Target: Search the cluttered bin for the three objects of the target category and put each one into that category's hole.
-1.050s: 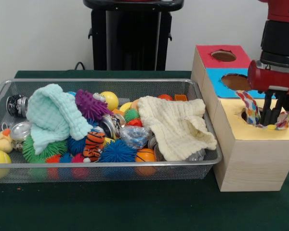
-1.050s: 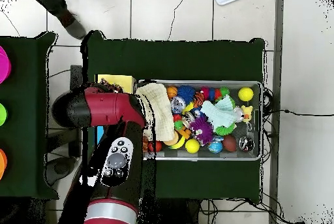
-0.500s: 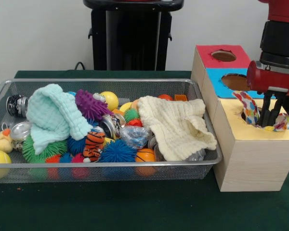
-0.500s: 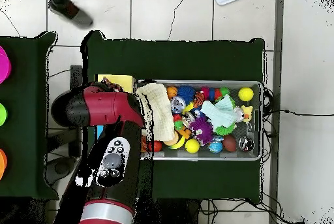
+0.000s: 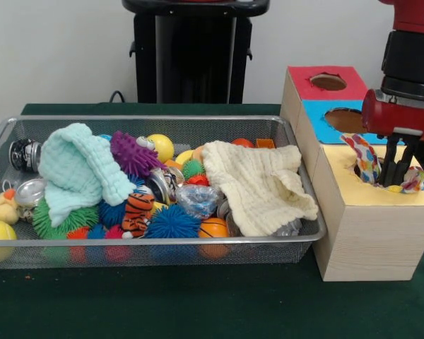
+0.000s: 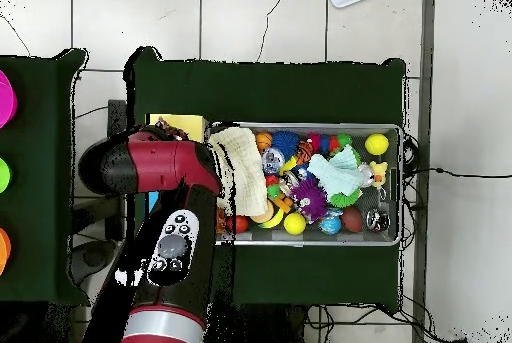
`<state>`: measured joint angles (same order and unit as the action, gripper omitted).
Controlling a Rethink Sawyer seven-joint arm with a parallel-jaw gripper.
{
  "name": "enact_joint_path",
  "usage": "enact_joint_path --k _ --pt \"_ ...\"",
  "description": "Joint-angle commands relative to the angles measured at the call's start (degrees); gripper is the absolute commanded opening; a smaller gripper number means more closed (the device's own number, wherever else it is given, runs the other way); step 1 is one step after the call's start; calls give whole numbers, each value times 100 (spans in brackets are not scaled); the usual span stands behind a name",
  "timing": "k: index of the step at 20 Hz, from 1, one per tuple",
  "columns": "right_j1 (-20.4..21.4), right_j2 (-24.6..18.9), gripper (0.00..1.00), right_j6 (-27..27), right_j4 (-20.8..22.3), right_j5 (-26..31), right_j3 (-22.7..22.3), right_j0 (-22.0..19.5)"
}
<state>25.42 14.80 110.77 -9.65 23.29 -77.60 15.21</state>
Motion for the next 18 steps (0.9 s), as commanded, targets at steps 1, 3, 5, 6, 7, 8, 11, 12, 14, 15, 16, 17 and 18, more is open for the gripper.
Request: enact_joint_path --k 1,3,5,6,7,8,11,12,14,15,16,17,18 --pt "-1317 -415 0 560 503 -1007 -432 -528" --pt "-1202 -390 0 507 519 -805 -531 -505" --pt "-1189 -298 0 522 516 -635 -546 -444" --pt "-1213 -227 0 532 518 -528 -518 -401" --pt "-1250 -165 0 582 509 -502 -503 -364" --pt "-1291 -119 0 616 504 -482 -489 -337" --pt "-1497 -11 0 709 494 -575 -388 -289" --pt "-1567 -5 0 710 503 -663 -349 -289" --pt "-1646 -29 0 711 501 -784 -329 -315" --pt "-1668 -28 0 746 482 -834 -336 -316" --pt "-1686 -37 0 740 477 -838 -327 -329" --pt "-1698 -32 0 714 488 -810 -313 -327" --pt "-1728 -1 0 711 481 -737 -276 -312"
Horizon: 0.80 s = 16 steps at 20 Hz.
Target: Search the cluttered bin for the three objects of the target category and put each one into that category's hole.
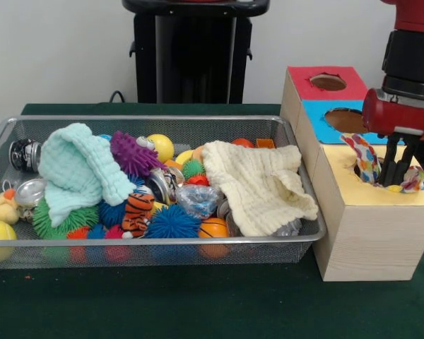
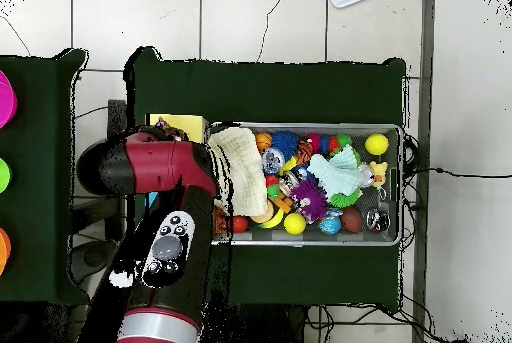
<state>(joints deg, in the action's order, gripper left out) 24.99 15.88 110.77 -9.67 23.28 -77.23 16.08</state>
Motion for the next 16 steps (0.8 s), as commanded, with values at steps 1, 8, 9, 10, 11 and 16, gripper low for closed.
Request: enact_joint_path --k 1,8,9,10,11,16 --pt "-1709 -87 0 768 455 -777 -316 -387" --pt "-1353 -369 0 443 589 -892 -556 -580" --pt "-1242 -384 0 456 551 -810 -618 -591" --pt "-1130 -400 0 410 538 -678 -658 -605" --pt "-1018 -416 0 363 525 -547 -698 -618" --pt "-610 -495 0 227 506 -214 -910 -669"
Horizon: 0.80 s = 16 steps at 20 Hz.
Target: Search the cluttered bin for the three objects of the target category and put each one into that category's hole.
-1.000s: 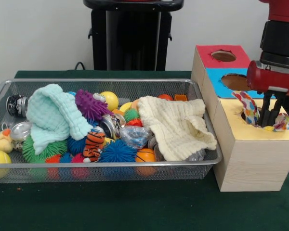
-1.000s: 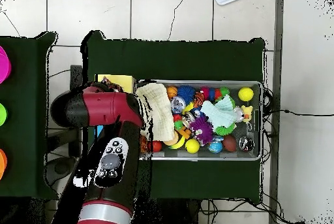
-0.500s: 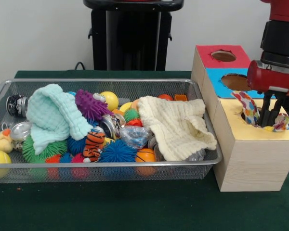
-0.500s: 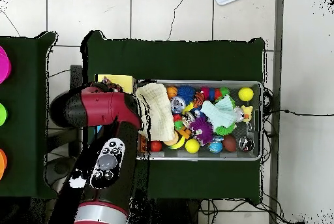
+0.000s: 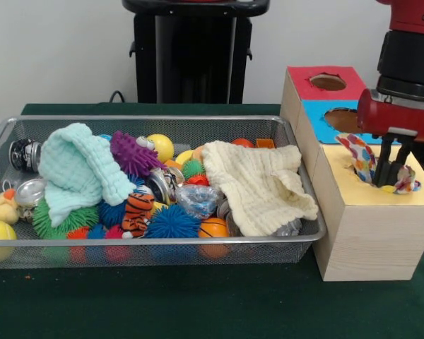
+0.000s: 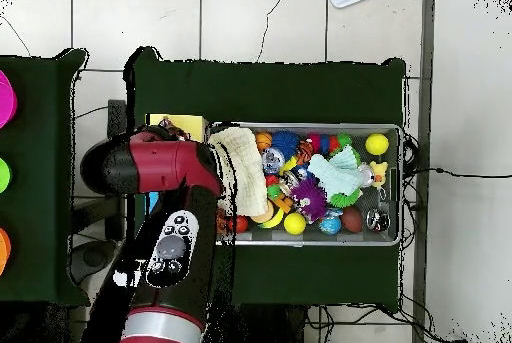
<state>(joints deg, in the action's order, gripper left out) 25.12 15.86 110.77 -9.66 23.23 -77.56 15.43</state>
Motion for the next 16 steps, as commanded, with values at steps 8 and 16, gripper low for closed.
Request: enact_joint_path --k 8,16 --pt "-6 -385 0 128 510 475 -1184 -560" --pt "337 -374 0 366 276 909 -1347 -514"
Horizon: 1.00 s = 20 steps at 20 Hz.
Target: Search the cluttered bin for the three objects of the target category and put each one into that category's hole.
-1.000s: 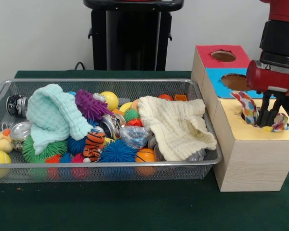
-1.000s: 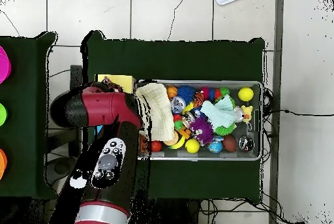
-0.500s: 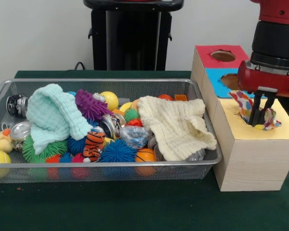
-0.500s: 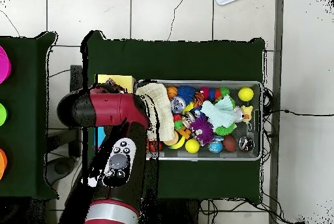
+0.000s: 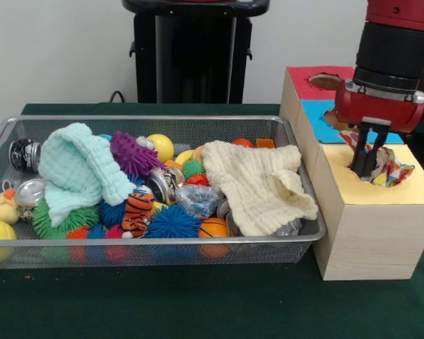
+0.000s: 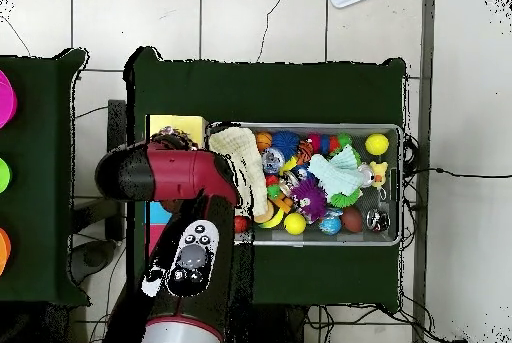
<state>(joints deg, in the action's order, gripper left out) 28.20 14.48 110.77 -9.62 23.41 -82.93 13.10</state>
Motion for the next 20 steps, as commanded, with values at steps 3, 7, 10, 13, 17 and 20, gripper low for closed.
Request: enact_joint_path --k 3,7,10,13,17,20 --pt "-6 -297 0 468 187 901 -806 -276" --pt "-165 -348 0 617 103 832 -713 -240" --pt "-273 -401 0 737 28 696 -689 -225" --pt "-330 -435 0 836 -29 600 -677 -175" --pt "-301 -390 0 1014 -128 677 -661 -72" --pt "-317 -362 0 1174 -233 729 -605 -10"
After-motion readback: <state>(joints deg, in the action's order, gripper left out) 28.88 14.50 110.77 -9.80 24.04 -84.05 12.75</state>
